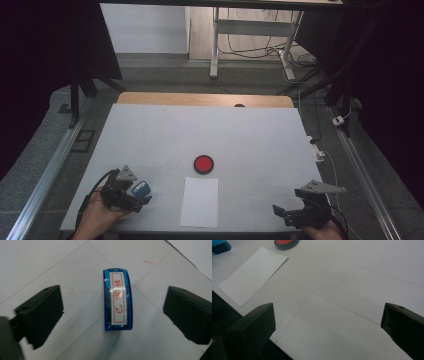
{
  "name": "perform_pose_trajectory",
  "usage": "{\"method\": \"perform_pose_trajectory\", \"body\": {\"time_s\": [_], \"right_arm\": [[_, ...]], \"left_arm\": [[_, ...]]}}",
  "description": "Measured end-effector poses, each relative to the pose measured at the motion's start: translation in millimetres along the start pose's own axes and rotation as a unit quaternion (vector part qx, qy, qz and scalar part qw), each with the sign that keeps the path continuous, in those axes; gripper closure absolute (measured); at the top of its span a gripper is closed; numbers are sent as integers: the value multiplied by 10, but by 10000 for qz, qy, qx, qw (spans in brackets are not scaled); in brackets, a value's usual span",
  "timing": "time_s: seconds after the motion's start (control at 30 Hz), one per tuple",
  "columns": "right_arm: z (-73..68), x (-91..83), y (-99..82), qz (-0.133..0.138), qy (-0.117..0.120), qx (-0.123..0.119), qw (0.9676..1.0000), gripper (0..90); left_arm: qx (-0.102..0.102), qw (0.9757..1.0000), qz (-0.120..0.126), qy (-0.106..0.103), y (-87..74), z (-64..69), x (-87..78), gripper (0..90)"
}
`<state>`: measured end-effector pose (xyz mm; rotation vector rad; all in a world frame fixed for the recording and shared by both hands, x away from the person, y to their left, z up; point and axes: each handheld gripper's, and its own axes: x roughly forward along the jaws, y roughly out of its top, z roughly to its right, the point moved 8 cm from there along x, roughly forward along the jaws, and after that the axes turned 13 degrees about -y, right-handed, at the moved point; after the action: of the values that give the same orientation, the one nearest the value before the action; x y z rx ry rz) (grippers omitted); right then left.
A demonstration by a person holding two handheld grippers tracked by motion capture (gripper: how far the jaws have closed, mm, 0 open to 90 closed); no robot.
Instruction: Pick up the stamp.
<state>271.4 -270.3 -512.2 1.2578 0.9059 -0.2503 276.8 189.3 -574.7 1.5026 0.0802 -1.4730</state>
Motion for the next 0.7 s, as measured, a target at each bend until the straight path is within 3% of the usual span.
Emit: {"method": "perform_pose_trajectory", "body": {"time_s": [0.03, 0.07, 0.1, 0.13, 0.17, 0.2, 0.27, 0.67, 0.7], "right_arm": [[0, 0, 0, 0, 0, 0, 10000, 2], [0, 0, 0, 0, 3, -2, 10000, 2], [0, 0, 0, 0, 3, -2, 10000, 2], [-2, 1, -1, -9, 7, -1, 10000, 3], [-2, 1, -1, -9, 7, -1, 10000, 3], [-1, 1, -2, -6, 9, -21, 10000, 3], [-2, 1, -2, -6, 10, -25, 10000, 3], [-6, 4, -3, -5, 26, -40, 10000, 3], [-6, 4, -3, -7, 27, -41, 10000, 3]], "left_arm": [[-6, 10000, -1, -31, -3, 9, -3, 63], [4, 10000, 17, -54, -2, 15, -8, 164], [14, 10000, 22, -20, 2, 13, -19, 164], [37, 10000, 39, 55, 7, 5, -35, 260], [54, 9999, 66, 63, 7, 3, -51, 260], [34, 9999, 85, 76, 5, -3, -65, 350], [-20, 9999, 112, 74, 0, -15, -82, 416], [-19, 9999, 166, -12, 8, 3, -112, 626], [-22, 9999, 161, -31, 7, 8, -111, 676]]}}
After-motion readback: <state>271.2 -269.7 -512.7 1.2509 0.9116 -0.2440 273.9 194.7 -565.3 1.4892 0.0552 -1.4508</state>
